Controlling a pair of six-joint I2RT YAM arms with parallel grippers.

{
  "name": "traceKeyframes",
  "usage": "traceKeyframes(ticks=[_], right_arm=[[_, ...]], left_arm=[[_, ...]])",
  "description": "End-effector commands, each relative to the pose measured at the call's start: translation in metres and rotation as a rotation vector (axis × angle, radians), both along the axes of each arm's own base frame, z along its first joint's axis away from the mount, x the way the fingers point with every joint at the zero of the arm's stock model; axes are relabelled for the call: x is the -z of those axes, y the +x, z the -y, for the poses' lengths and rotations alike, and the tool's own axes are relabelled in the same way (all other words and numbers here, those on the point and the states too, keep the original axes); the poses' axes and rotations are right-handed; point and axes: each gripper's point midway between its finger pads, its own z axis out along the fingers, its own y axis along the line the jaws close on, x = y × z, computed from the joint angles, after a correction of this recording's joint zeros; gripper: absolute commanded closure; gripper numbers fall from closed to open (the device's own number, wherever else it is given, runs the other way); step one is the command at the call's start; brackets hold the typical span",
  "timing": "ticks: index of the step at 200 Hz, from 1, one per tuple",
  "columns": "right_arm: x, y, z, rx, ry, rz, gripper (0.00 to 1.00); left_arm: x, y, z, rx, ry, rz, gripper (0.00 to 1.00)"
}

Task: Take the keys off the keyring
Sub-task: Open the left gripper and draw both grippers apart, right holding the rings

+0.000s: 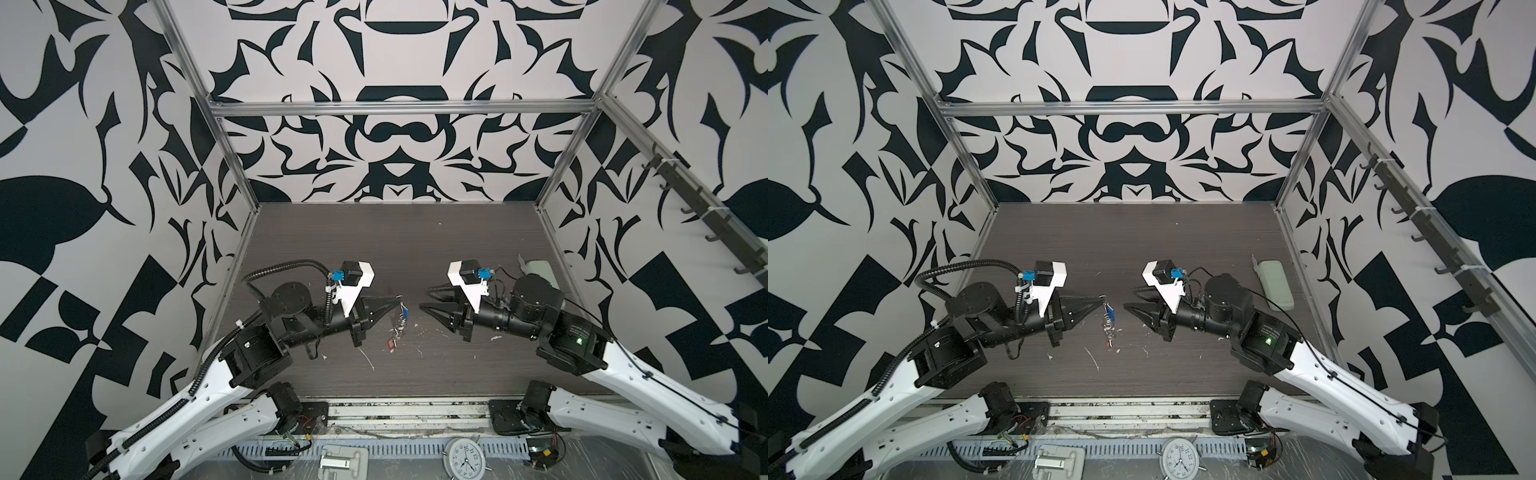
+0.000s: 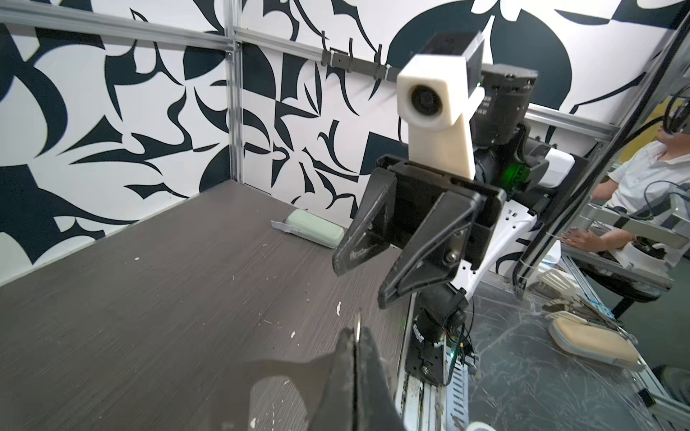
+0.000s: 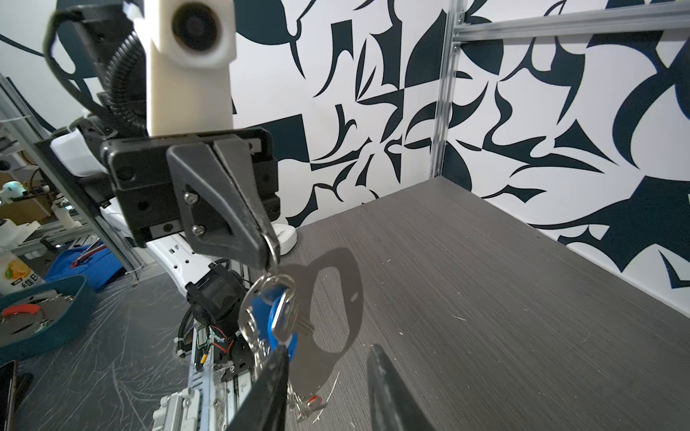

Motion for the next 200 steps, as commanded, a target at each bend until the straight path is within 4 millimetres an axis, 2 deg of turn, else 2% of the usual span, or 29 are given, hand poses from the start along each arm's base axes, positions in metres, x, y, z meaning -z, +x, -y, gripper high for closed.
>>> traceKeyframes(ticks=[1, 49, 99, 156, 200], right_arm=[[-0.034, 0.001, 0.002, 0.013, 0.141, 0.05, 0.61], [-0.035, 0.002, 0.0, 0.011, 0.18, 0.044, 0.6], [-0.032, 0.009, 0.004, 0.057, 0.208, 0.035, 0.59], [-0.025, 0.014, 0.002, 0.077, 0.195, 0.024, 0.59], [-0.015, 0.024, 0.011, 0.156, 0.168, 0.026, 0.58]], left_arm=[[-0.025, 0.001, -0.004, -0.016, -0.108, 0.029, 1.0], [-0.028, 0.009, -0.006, -0.065, -0.145, 0.009, 1.0], [-0.024, 0.029, -0.01, -0.18, -0.152, -0.031, 1.0], [-0.011, 0.04, 0.0, -0.294, -0.087, 0.071, 1.0], [-0.004, 0.041, 0.005, -0.335, -0.067, 0.129, 1.0]])
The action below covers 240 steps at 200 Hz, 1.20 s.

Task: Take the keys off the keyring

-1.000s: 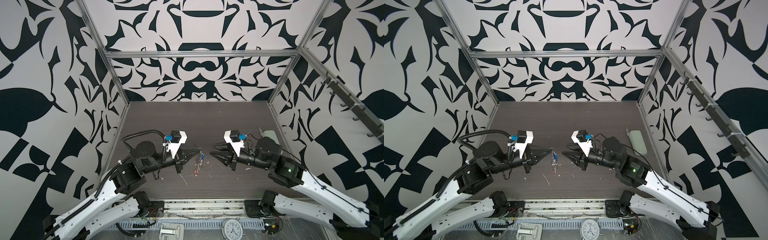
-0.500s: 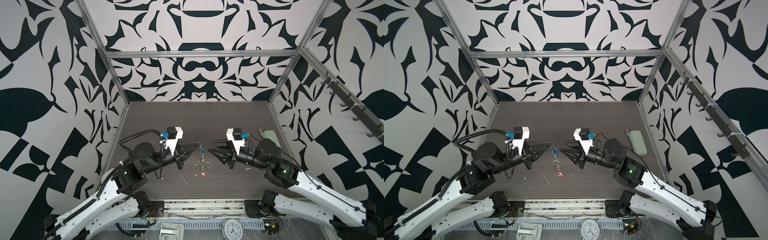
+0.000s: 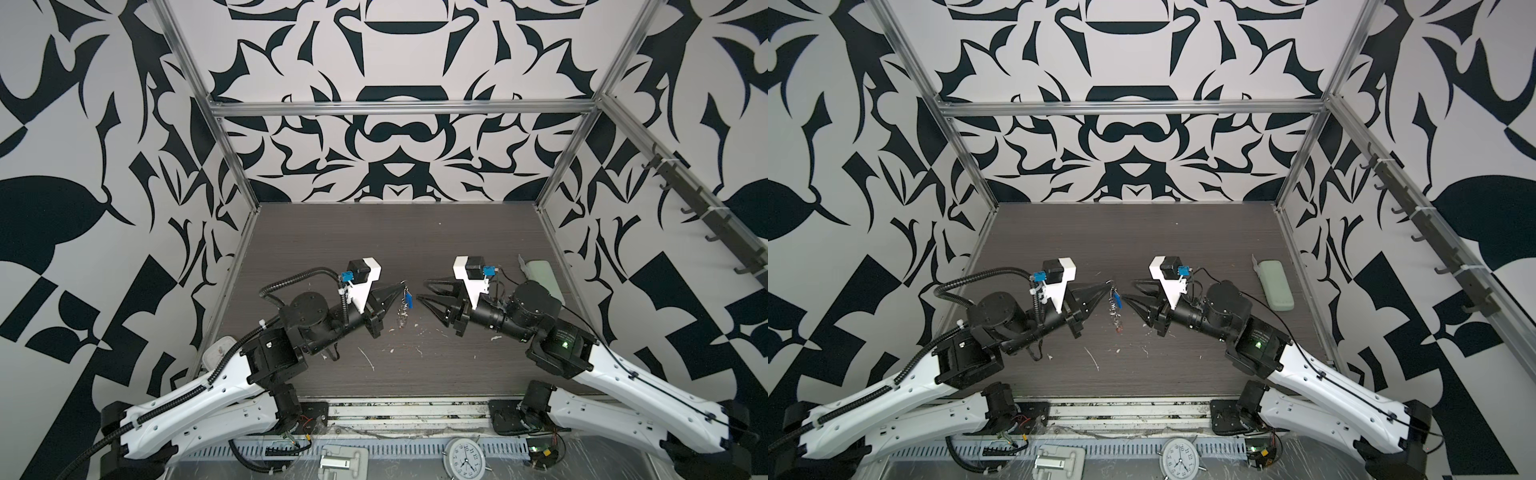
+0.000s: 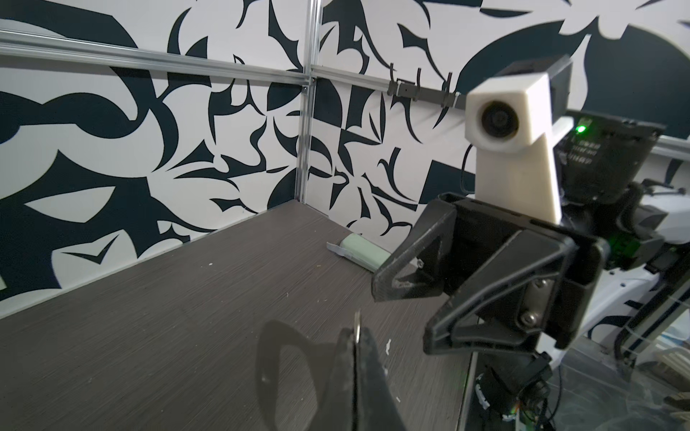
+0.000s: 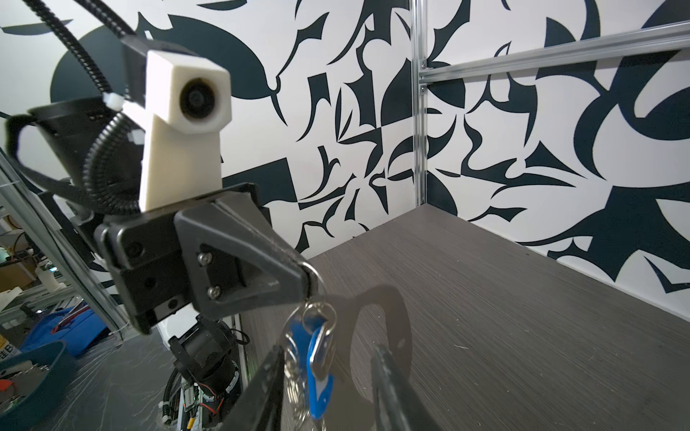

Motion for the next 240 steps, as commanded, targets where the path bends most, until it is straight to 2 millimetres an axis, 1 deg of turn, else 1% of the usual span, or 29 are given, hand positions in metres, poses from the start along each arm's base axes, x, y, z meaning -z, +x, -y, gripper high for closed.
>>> traceKeyframes(ticks=[1, 40, 68, 84, 101, 142, 172, 195, 215, 240], right_arm=[[-0.014, 0.006, 0.01, 0.065, 0.042, 0.035, 0.58], [-0.004, 0.012, 0.008, 0.083, 0.026, 0.013, 0.57], [-0.005, 0.019, 0.012, 0.129, 0.055, 0.005, 0.54], [-0.007, 0.018, 0.015, 0.133, 0.056, 0.02, 0.54], [-0.005, 0.018, 0.017, 0.141, 0.026, 0.028, 0.54], [0.005, 0.018, 0.007, 0.107, -0.021, 0.012, 0.54], [0.008, 0.012, -0.003, 0.039, -0.046, 0.014, 0.54], [0.002, 0.007, -0.004, 0.016, -0.03, 0.032, 0.54], [-0.012, 0.001, -0.001, -0.003, 0.001, 0.072, 0.54], [-0.026, -0.007, -0.003, -0.048, 0.015, 0.108, 0.55]], left_arm=[[-0.016, 0.008, -0.008, -0.076, -0.046, 0.077, 1.0], [-0.014, 0.004, -0.005, -0.048, -0.06, 0.093, 1.0], [-0.012, 0.003, -0.004, -0.039, -0.064, 0.107, 1.0], [-0.012, 0.001, -0.004, -0.032, -0.067, 0.115, 1.0], [-0.011, -0.001, -0.004, -0.024, -0.065, 0.124, 1.0], [-0.01, -0.006, -0.004, 0.005, -0.073, 0.14, 1.0], [-0.008, -0.008, -0.004, 0.018, -0.076, 0.143, 1.0], [-0.008, -0.01, -0.003, 0.028, -0.08, 0.146, 1.0], [-0.007, -0.011, -0.002, 0.035, -0.077, 0.145, 1.0], [-0.007, -0.014, -0.001, 0.056, -0.08, 0.144, 1.0]])
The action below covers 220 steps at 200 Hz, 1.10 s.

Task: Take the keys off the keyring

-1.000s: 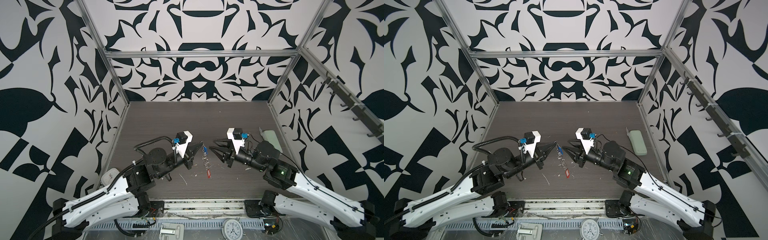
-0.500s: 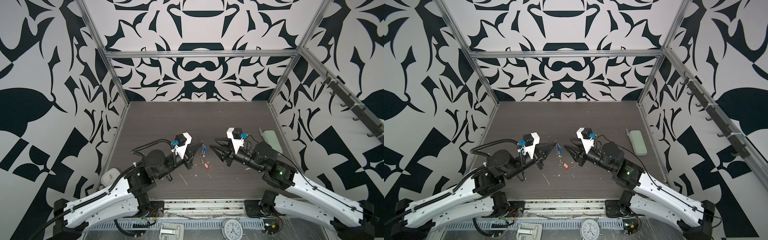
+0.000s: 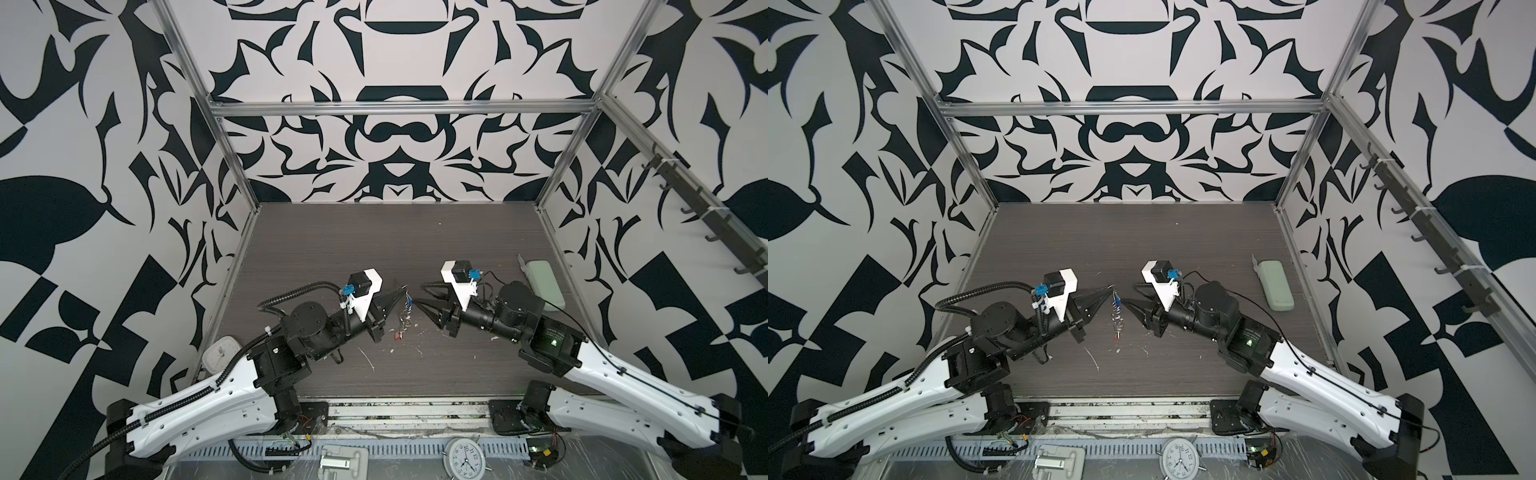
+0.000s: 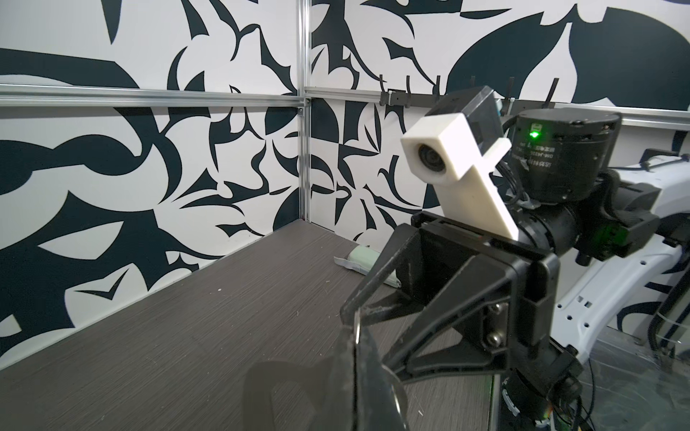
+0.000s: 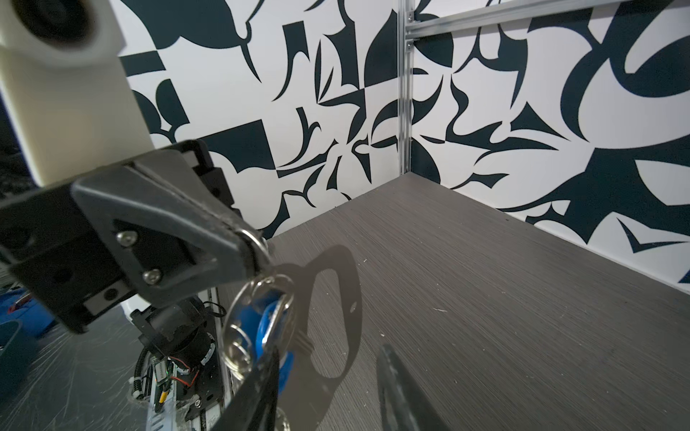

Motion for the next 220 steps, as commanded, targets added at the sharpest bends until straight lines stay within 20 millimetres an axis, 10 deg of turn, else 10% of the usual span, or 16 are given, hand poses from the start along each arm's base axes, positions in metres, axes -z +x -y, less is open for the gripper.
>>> traceKeyframes(ticks=[1, 83, 220], right_arm=[[-0.055, -0.013, 0.003, -0.057, 0.106, 0.115, 0.55], [-0.06, -0.017, -0.009, -0.115, 0.114, 0.123, 0.6], [-0.061, -0.028, -0.012, -0.186, 0.086, 0.11, 1.0]], left_arm=[[-0.012, -0.007, -0.002, 0.031, -0.053, 0.034, 1.0], [-0.015, -0.021, -0.003, 0.101, -0.066, 0.025, 1.0], [-0.015, -0.021, 0.002, 0.113, -0.045, -0.003, 1.0]])
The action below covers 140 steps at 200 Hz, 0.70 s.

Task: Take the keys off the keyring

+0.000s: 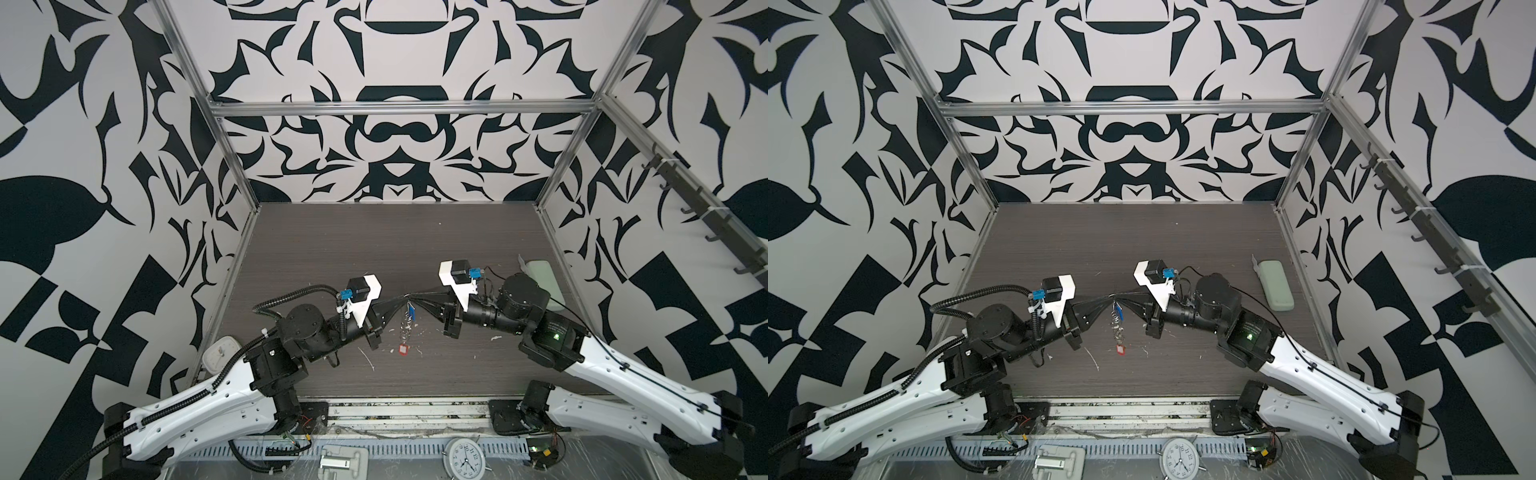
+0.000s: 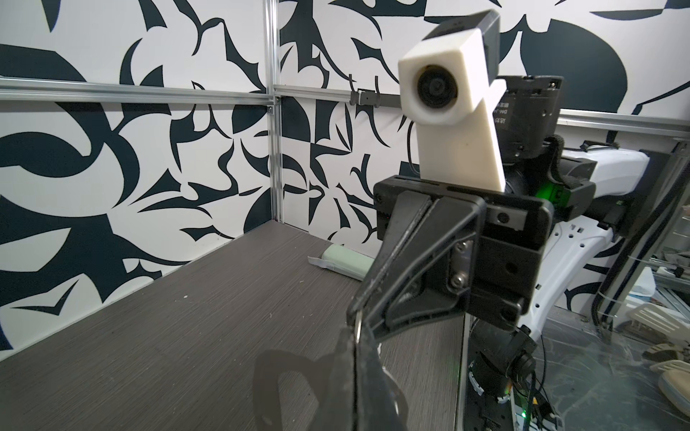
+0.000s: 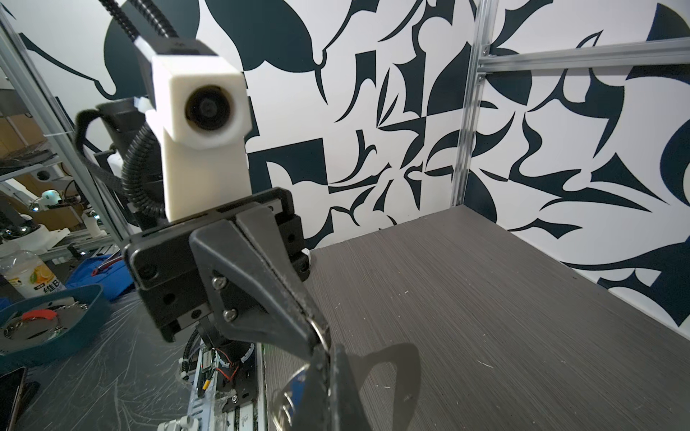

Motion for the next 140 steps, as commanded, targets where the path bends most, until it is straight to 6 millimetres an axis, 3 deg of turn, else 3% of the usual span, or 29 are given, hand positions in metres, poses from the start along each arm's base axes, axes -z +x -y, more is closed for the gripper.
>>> traceKeyframes(ticks=[1, 22, 37, 78, 140], right_arm=[[-0.032, -0.005, 0.005, -0.009, 0.061, 0.046, 1.0], [-0.033, -0.005, 0.007, -0.006, 0.034, 0.037, 1.0], [-0.032, -0.007, 0.008, -0.013, -0.005, 0.024, 1.0], [-0.025, -0.005, 0.006, -0.03, -0.133, -0.007, 1.0], [-0.023, -0.003, 0.002, -0.053, -0.224, -0.029, 1.0]], left_arm=[[-0.017, -0.003, -0.001, 0.013, -0.037, 0.005, 1.0], [-0.015, -0.003, -0.002, 0.013, -0.016, -0.018, 0.82], [-0.014, -0.006, -0.005, 0.022, -0.001, -0.032, 0.76], [-0.014, -0.016, -0.016, 0.046, 0.059, -0.061, 0.74], [-0.005, -0.027, -0.015, 0.101, 0.252, -0.141, 0.76]])
